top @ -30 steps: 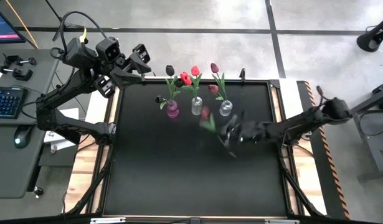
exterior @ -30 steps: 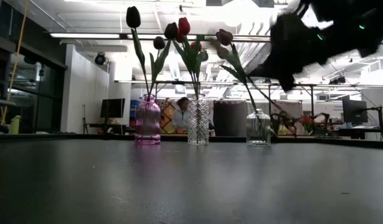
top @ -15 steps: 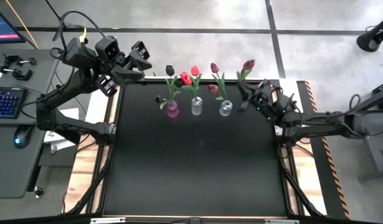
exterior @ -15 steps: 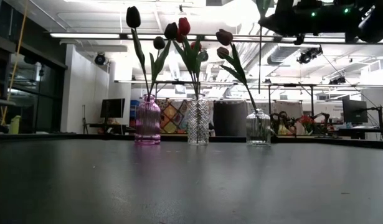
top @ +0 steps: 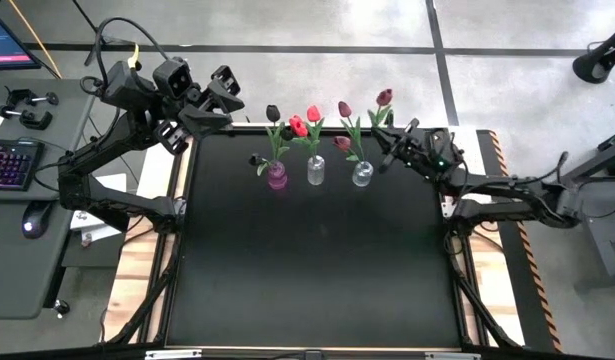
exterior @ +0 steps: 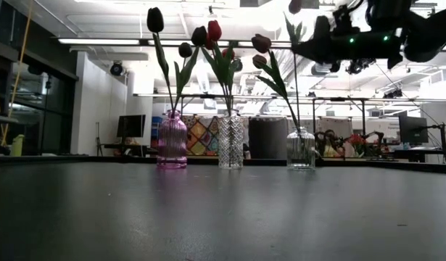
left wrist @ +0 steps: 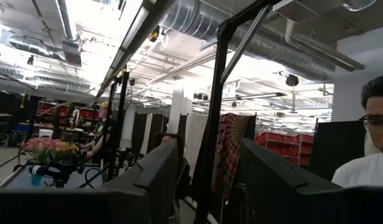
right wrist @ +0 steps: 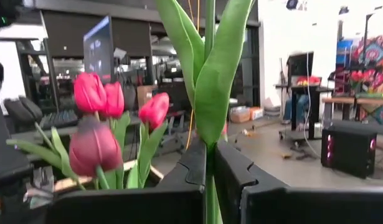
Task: Sort flowers into vase by color
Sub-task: Put the dark red tulip into the right transparent vase, then return To Home Position
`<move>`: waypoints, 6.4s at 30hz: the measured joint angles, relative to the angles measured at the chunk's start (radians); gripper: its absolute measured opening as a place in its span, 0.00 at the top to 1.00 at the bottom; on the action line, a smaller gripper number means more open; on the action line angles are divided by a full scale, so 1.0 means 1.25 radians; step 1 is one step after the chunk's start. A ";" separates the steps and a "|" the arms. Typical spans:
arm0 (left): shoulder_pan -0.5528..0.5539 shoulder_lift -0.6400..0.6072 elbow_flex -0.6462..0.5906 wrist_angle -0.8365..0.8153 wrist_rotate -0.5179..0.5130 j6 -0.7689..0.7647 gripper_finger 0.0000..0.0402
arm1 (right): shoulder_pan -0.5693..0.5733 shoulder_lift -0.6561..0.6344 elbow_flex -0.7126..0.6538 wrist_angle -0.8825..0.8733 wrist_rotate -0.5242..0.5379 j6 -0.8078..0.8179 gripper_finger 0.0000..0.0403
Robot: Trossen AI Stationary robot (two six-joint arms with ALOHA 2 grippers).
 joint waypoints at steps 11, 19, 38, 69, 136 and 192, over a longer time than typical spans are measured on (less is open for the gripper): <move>0.000 0.000 0.000 0.000 -0.001 -0.001 0.60 | 0.005 0.055 0.000 -0.018 -0.006 0.019 1.00; 0.000 0.000 0.000 0.000 0.009 0.020 0.60 | 0.005 0.033 0.000 -0.112 -0.003 0.060 0.99; 0.047 -0.001 0.000 -0.052 0.043 0.056 0.60 | 0.002 -0.100 0.001 -0.278 0.001 0.138 0.30; 0.110 -0.382 -0.966 0.594 -0.188 -0.090 1.00 | 0.043 -0.236 0.463 -0.956 -0.025 0.159 1.00; -0.142 -0.513 -1.190 0.352 -0.498 -0.050 1.00 | 0.365 -0.613 -0.288 -0.701 -0.089 0.283 1.00; -0.322 -0.937 -1.190 -0.204 -0.544 0.382 1.00 | 0.365 -0.787 -0.287 -0.702 -0.089 0.284 1.00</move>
